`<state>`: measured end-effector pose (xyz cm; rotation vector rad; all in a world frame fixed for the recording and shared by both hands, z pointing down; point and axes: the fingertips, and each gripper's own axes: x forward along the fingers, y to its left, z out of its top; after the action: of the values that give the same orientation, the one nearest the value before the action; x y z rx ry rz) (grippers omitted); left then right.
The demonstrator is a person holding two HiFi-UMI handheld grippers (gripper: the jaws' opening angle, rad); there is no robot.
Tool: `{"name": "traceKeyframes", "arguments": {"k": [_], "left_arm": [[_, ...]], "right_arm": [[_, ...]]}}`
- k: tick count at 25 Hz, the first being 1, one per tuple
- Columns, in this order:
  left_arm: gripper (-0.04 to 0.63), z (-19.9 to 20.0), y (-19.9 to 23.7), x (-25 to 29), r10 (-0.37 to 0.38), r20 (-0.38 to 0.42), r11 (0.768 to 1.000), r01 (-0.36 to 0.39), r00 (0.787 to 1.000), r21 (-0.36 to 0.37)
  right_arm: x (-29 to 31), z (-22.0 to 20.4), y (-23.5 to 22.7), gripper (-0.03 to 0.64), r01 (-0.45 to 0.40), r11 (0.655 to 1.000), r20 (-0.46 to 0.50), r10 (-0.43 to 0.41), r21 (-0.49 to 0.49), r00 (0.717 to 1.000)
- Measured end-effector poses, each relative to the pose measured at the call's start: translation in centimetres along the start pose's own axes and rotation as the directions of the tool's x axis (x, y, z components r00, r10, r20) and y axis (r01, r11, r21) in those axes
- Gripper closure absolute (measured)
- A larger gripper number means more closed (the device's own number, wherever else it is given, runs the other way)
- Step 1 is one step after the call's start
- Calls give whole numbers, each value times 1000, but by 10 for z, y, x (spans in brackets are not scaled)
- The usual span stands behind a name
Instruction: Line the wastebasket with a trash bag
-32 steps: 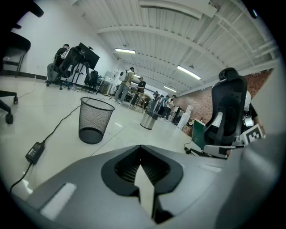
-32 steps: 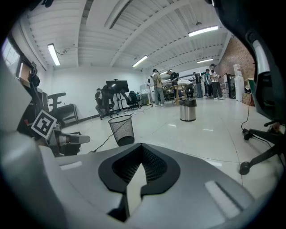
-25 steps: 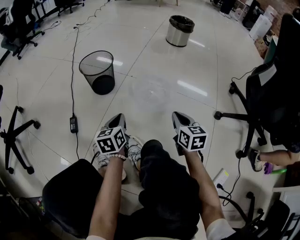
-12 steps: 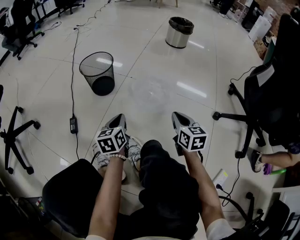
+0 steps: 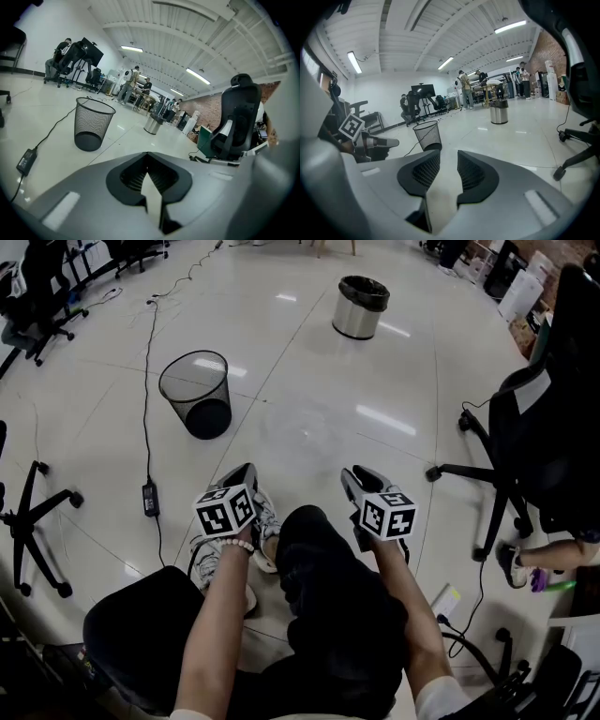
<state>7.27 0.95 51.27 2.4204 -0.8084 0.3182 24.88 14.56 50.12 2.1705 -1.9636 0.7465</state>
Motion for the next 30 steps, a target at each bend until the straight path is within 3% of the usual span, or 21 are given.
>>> {"name": "traceKeyframes", "arguments": {"k": [11,13,16,21,26,29,30], "left_arm": [[581,25,25,121,-65,-69,997,67,995,34],[436,27,32,149,-98,-91,995,101,991,25],[396,22,54,184,-122,-133,993,122,984,-9],[335,-13,91,227,-110,-270,994,106,956,-30],[304,-29,103,264,-162,-305,985,136,939,-103],[310,-49,101,284,-201,-351,977,162,914,-138],[319,-56,97,289,-221,-368,973,179,903,-145]], "right_arm": [[86,7,-104,408,126,990,-75,-121,63,990],[108,5,-123,387,150,986,-111,-142,67,984],[139,-3,-151,374,185,979,-167,-168,90,971],[174,-30,-186,353,254,956,-270,-209,145,940],[208,-49,-199,331,280,934,-322,-202,220,925],[221,-55,-200,338,286,938,-360,-202,197,911],[223,-55,-199,377,287,943,-377,-208,168,903]]}}
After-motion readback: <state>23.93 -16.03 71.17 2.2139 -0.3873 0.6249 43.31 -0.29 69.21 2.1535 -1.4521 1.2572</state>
